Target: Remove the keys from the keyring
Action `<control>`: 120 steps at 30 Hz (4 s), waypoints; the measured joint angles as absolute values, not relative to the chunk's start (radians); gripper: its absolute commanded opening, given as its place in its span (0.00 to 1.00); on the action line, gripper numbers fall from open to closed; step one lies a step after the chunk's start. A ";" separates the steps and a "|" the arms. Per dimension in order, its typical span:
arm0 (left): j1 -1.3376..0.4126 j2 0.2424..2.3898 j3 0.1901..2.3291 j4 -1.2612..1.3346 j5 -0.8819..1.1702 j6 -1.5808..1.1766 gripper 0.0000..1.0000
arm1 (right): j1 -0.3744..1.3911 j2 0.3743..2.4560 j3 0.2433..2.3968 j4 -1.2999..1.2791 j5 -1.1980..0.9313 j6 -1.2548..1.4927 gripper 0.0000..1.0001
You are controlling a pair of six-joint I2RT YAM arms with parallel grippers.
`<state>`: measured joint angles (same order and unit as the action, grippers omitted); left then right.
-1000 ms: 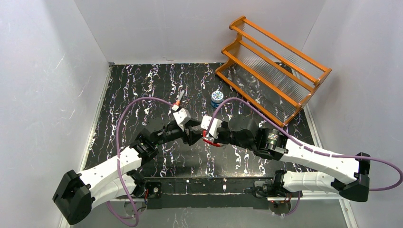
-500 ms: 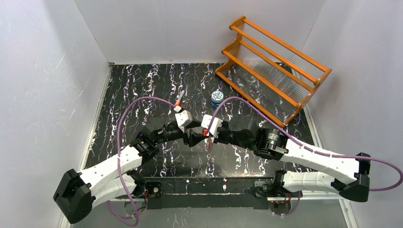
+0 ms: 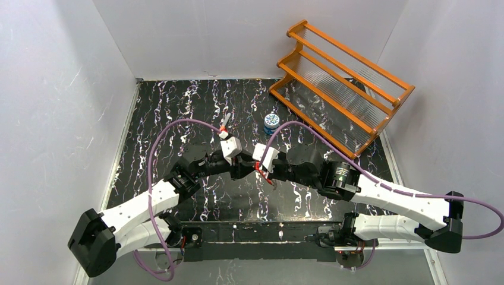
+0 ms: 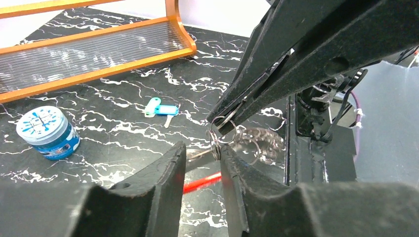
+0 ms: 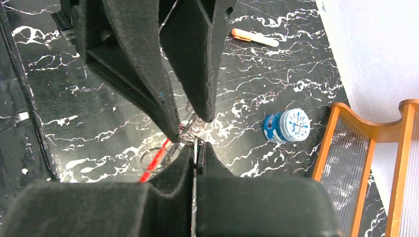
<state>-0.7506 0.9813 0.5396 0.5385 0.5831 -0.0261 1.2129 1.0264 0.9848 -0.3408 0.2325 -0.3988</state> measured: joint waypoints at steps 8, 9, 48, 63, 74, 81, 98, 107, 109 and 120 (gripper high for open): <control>-0.755 0.993 0.540 0.539 0.577 -0.019 0.12 | 1.213 1.026 0.984 -0.341 0.232 -0.391 0.01; -0.755 0.994 0.540 0.538 0.577 -0.019 0.12 | 1.213 1.026 0.984 -0.341 0.230 -0.390 0.01; -0.762 0.968 0.586 0.370 0.555 0.187 0.00 | 1.212 1.023 0.928 -0.354 0.293 -0.281 0.01; -0.766 0.957 0.561 0.425 0.532 0.138 0.00 | 1.195 1.043 0.881 -0.289 0.258 -0.220 0.01; -0.768 0.953 0.535 0.468 0.525 0.127 0.00 | 1.156 1.043 0.872 -0.278 0.206 -0.210 0.01; -0.771 0.954 0.529 0.462 0.479 0.128 0.00 | 1.148 1.040 0.876 -0.282 0.166 -0.209 0.01; -0.783 0.948 0.529 0.426 0.426 0.163 0.00 | 1.140 1.041 0.928 -0.324 0.131 -0.221 0.01; -0.794 0.934 0.533 0.387 0.424 0.229 0.00 | 1.140 1.050 0.947 -0.348 0.109 -0.290 0.01; -0.800 0.934 0.538 0.372 0.421 0.248 0.00 | 1.140 1.050 0.947 -0.350 0.101 -0.312 0.01; -0.817 0.948 0.558 0.313 0.378 0.263 0.00 | 1.137 1.081 0.955 -0.349 0.063 -0.526 0.01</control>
<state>-0.8173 0.9482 0.5575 0.3134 0.3782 0.2634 1.1366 1.0813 0.9546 -0.3492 0.0628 -0.5259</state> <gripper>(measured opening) 0.013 0.053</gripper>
